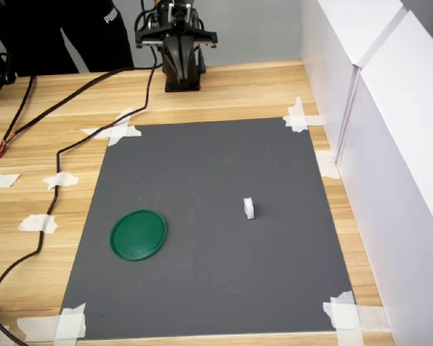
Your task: Grasp a white terminal and put it on the green lid.
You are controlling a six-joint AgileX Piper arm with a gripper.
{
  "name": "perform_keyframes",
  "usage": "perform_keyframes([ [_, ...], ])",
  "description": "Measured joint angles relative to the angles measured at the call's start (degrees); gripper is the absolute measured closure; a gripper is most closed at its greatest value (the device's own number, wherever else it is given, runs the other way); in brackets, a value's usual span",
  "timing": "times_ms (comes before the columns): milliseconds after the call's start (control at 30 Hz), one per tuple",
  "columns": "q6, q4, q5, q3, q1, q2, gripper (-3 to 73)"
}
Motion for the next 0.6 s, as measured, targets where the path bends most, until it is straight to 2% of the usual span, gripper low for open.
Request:
perform_keyframes([
  [300,0.1,0.0,1.2,-1.8,0.0,0.8,71.1],
  [500,3.0,-0.1,5.9,-7.8,0.0,7.7,71.1],
  [600,3.3,-1.6,7.1,-11.1,0.0,11.6,71.1],
])
